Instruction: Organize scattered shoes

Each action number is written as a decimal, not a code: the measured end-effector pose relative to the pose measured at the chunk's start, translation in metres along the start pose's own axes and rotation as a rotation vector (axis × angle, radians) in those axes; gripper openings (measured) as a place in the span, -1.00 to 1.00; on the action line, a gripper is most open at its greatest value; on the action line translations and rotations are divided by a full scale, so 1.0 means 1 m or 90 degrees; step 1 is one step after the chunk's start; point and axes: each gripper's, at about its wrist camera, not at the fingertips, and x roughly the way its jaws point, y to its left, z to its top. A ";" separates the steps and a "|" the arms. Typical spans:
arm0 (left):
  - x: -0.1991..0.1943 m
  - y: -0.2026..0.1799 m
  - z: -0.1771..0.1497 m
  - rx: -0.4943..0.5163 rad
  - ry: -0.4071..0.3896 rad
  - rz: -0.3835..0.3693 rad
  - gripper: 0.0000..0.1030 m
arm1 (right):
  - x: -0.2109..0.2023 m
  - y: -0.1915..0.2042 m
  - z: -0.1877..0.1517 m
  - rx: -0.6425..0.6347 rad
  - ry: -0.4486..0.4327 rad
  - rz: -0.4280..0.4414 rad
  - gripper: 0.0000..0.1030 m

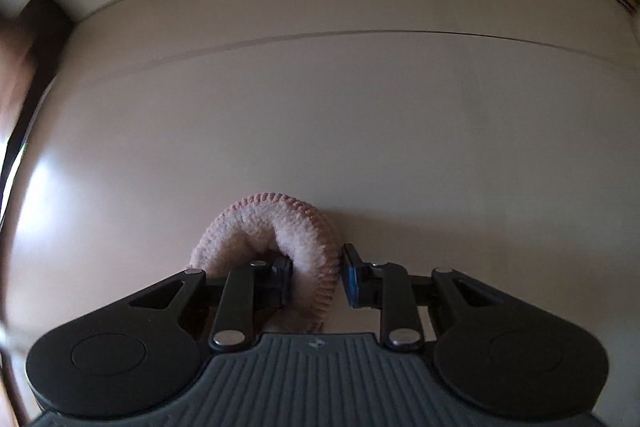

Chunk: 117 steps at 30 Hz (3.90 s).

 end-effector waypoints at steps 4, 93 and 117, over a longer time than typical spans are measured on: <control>0.006 -0.072 0.044 0.111 -0.017 -0.020 -0.46 | -0.014 0.001 -0.029 -0.005 0.029 0.000 0.98; -0.019 -0.147 0.069 0.198 -0.021 -0.216 0.90 | 0.076 0.039 -0.088 0.113 0.014 0.215 -0.62; -0.058 -0.179 0.101 0.179 -0.151 -0.326 0.98 | -0.149 -0.061 -0.062 0.068 -0.312 -0.064 -0.62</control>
